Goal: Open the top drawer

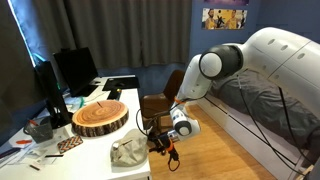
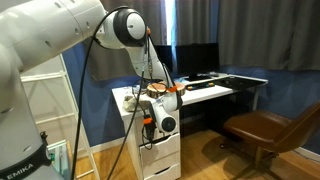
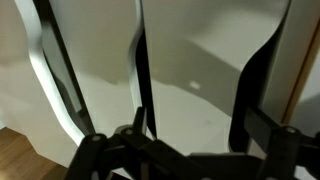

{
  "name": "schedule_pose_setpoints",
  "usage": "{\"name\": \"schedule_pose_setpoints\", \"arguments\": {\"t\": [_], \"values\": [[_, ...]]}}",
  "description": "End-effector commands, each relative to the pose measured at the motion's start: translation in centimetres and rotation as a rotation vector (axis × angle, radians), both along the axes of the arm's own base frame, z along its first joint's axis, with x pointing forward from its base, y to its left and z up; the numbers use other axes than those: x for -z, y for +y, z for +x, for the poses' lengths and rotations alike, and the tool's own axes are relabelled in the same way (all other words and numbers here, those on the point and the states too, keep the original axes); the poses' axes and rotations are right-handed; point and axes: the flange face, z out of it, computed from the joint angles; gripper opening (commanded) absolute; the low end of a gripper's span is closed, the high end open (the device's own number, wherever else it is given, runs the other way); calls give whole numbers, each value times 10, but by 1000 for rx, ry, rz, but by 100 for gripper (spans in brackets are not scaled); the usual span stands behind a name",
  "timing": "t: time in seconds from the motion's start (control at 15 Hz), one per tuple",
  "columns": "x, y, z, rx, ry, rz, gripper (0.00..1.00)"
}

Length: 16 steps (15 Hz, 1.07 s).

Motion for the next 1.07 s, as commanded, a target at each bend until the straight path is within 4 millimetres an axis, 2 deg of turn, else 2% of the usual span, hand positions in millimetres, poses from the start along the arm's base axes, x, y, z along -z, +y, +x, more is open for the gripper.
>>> {"name": "schedule_pose_setpoints", "arguments": {"t": [0.0, 0.53, 0.8, 1.0], "values": [[7, 15, 4, -4, -14, 6, 100], [26, 28, 4, -48, -25, -31, 100], [26, 33, 3, -76, -23, -55, 100], [28, 29, 1, -154, -23, -145, 100]]}}
